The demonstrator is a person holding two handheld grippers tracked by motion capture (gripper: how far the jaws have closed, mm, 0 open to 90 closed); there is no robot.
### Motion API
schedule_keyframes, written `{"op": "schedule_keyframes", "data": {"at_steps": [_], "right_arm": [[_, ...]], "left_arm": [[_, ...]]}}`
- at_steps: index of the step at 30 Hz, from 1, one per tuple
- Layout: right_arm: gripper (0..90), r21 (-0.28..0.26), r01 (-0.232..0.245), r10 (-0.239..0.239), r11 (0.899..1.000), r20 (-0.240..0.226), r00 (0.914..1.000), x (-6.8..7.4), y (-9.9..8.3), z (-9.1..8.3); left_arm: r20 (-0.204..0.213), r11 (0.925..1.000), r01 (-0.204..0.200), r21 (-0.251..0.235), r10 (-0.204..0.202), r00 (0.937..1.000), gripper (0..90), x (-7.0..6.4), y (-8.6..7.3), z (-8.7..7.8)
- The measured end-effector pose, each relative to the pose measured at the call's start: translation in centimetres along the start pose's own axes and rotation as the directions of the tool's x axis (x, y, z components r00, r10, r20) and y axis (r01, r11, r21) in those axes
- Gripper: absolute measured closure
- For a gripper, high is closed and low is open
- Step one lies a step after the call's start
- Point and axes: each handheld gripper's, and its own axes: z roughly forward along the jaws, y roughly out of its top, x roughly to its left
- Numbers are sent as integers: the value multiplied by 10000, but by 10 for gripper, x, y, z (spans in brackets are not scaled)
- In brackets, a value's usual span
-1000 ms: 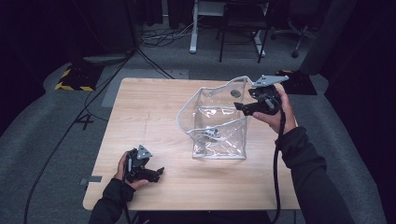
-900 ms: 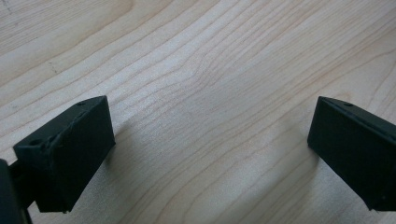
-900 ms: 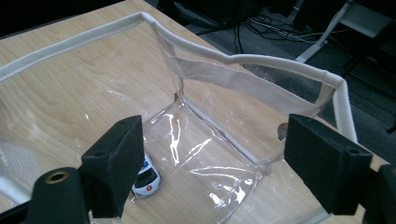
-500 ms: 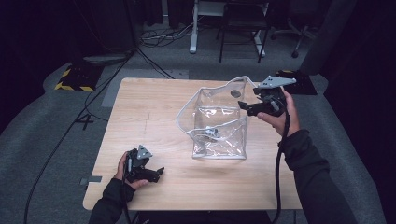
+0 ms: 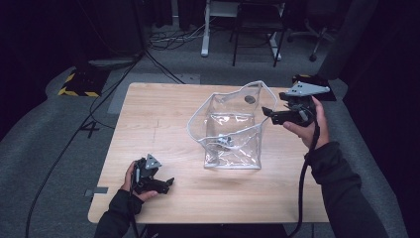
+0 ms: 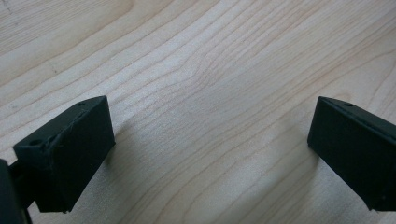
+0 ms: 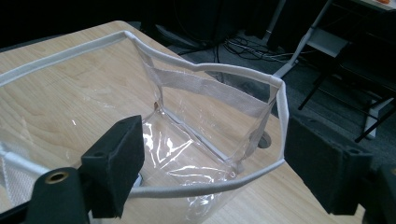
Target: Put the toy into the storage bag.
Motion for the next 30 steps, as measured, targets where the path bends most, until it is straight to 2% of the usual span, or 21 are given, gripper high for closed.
{"op": "schedule_keyframes", "data": {"at_steps": [9,13,16,18,23,24,30], "right_arm": [[206,-53,193,-192,9998,173,9997,-2,-7,-14],[208,-202,150,-148,9997,109,9998,-3,-11,-21],[209,-358,283,-274,9990,267,9993,-3,-16,-25],[209,-469,167,-157,9988,217,9996,-3,-18,-26],[208,-589,410,-395,9974,263,9989,-3,-26,-31],[208,-632,289,-275,9976,227,9994,-2,-27,-32],[208,-629,344,-330,9974,228,9992,0,-36,-36]], "left_arm": [[0,10000,-1,2,1,10000,7,0,0,0],[0,10000,-2,3,2,10000,7,0,0,0],[-1,10000,0,2,0,10000,7,0,0,0],[-1,10000,0,2,0,10000,7,0,0,0],[-2,10000,-1,2,1,10000,7,0,0,0],[-2,10000,-1,2,1,10000,7,0,0,0],[0,10000,-2,1,2,10000,7,0,0,0]]}}
